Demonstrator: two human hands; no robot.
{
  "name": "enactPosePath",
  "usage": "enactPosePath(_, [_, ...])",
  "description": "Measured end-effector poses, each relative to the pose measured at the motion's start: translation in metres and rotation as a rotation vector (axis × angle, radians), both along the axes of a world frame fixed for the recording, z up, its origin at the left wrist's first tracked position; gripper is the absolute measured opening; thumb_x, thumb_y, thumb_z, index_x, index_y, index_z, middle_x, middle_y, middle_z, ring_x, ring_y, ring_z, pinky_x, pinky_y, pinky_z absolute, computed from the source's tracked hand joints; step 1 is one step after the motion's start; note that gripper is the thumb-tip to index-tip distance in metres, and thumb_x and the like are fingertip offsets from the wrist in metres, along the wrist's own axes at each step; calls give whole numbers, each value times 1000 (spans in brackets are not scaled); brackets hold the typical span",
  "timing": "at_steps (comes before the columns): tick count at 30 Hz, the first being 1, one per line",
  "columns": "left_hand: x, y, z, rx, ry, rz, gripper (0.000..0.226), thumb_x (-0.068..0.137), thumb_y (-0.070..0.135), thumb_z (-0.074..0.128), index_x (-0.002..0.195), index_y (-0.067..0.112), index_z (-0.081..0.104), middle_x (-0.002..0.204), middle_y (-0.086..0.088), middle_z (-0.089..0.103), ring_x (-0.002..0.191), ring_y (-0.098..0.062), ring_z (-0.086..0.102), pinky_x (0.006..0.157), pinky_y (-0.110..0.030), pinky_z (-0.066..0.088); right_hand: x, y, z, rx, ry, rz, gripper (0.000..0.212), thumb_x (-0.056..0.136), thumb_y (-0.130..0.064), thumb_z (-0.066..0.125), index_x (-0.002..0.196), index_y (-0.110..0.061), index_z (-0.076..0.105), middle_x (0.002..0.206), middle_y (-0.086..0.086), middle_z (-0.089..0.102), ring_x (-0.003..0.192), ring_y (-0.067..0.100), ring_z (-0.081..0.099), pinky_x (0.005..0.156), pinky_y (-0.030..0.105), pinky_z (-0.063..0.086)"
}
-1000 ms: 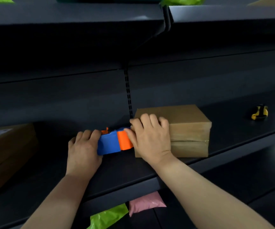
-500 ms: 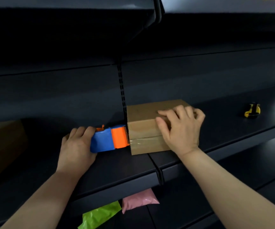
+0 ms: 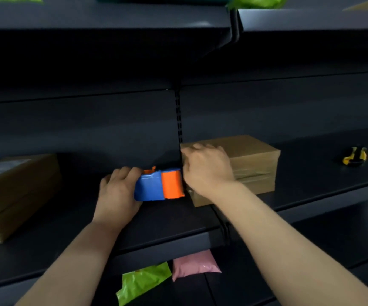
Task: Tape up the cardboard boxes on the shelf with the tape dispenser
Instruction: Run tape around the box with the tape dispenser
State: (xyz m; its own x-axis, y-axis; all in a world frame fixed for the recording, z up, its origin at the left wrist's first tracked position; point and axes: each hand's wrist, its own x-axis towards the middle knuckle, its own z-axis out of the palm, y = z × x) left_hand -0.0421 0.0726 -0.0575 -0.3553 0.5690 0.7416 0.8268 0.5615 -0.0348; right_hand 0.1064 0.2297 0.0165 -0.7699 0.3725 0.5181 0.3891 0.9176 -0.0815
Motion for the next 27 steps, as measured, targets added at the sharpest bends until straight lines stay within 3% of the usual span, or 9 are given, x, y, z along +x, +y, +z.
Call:
enactPosePath(3, [4, 5, 1, -25, 67, -160, 44, 63, 29, 69, 104, 22, 56, 89, 0, 59, 85, -27, 57, 78, -42, 45, 19, 12, 12, -178, -96, 135, 53, 92, -17, 42, 143, -32, 44, 146, -7, 44, 133, 19, 40, 105, 33, 34])
enactPosePath(5, [5, 7, 1, -28, 85, -207, 40, 67, 32, 66, 104, 24, 53, 89, 2, 59, 85, -23, 55, 81, -41, 44, 19, 12, 11, -192, -132, 138, 49, 98, -25, 37, 147, -34, 38, 146, -9, 38, 135, 17, 31, 108, 38, 26])
enactPosePath(8, [4, 4, 1, -20, 67, -183, 40, 66, 27, 74, 102, 22, 58, 90, 2, 61, 84, -25, 58, 82, -42, 43, 13, 10, 2, -100, -107, 56, 45, 103, -39, 30, 148, -34, 37, 151, -9, 33, 136, 19, 30, 106, 39, 26])
enactPosePath(14, [1, -1, 3, -31, 122, -147, 51, 60, 19, 81, 104, 24, 56, 92, 1, 62, 87, -28, 61, 88, -46, 41, 23, 16, 4, -89, -207, 70, 44, 105, -35, 25, 149, -40, 30, 157, -18, 26, 143, 14, 27, 110, 41, 24])
enactPosePath(19, [-12, -18, 3, -34, 59, 63, 70, 41, 3, 82, 102, 20, 52, 88, -7, 58, 86, -34, 60, 85, -51, 43, 55, 33, 4, -79, -173, 76, 43, 105, -31, 27, 146, -42, 35, 153, -20, 32, 142, 6, 30, 113, 37, 28])
enactPosePath(27, [-13, -18, 2, 5, 151, 99, 74, 39, -4, 77, 104, 19, 49, 89, -10, 57, 85, -35, 58, 83, -50, 40, 57, 40, 3, -98, -178, 95, 43, 104, -36, 27, 145, -44, 34, 153, -22, 31, 141, 8, 31, 113, 42, 29])
